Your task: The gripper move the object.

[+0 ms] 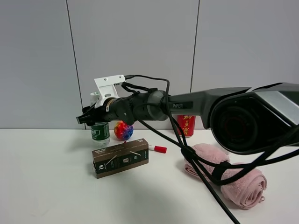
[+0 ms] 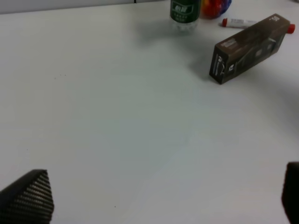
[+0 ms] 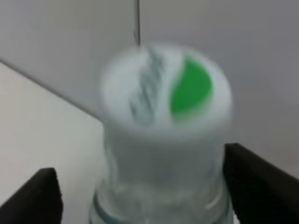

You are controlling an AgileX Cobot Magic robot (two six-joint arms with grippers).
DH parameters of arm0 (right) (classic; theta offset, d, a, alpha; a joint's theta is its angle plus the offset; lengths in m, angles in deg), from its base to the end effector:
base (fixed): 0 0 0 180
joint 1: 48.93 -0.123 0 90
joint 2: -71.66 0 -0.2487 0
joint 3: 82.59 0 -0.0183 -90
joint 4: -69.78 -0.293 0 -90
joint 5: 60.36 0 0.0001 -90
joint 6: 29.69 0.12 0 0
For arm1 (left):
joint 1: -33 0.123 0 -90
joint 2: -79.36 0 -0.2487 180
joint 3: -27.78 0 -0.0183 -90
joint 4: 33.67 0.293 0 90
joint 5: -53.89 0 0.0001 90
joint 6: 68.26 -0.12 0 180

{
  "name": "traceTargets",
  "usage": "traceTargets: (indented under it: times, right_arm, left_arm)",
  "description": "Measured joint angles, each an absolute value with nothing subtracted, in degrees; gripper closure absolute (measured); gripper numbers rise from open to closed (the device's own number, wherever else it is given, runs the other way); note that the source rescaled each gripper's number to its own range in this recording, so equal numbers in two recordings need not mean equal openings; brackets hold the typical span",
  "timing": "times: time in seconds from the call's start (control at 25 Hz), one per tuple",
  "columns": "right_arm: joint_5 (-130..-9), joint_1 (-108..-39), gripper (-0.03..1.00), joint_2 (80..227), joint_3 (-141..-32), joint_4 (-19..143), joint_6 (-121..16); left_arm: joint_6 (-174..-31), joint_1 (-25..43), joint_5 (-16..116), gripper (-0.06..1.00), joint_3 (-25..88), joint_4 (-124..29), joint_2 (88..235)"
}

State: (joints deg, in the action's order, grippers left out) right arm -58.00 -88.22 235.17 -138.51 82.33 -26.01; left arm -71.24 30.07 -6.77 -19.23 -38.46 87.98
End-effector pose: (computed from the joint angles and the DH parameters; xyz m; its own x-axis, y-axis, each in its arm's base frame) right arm 0.4939 0.4055 0.0908 -0.1031 -0.2833 -0.9535 -0.6637 0.7336 -0.1462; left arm 0.0924 -0.0135 0.2879 -0.4397 0.0335 -0.8975 0.1210 0.9924 -0.0223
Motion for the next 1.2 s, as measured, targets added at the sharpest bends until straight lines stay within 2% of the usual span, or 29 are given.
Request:
traceTargets:
  times: [0.2,0.32,0.76,1.0,1.2]
  right_arm:
    - [-58.0,-88.2,0.37,234.2,-138.6,82.3,-26.0]
    - [-61.6,-88.4,0.30,231.7,-138.6,82.2,-26.0]
    - [-84.2,-89.6,0.28,209.0,-138.6,83.8,-29.7]
    - [-98.5,-93.9,0.28,195.0,-138.6,84.0,-39.5]
    - [-106.9,-98.3,0.27,186.4,-138.6,85.5,-42.2]
  left_arm:
    - [-71.3,30.1,-6.8,-0.06,-19.2,-38.5,88.0]
    - [-71.3,30.1,-6.8,-0.06,-19.2,-38.5,88.0]
    - [-71.2,30.1,-6.8,-0.06,-19.2,-38.5,88.0]
    - [-71.2,30.1,-6.8,-0.06,-19.2,-38.5,88.0]
    - [-71.3,30.1,-6.8,-0.06,-19.2,-38.5,88.0]
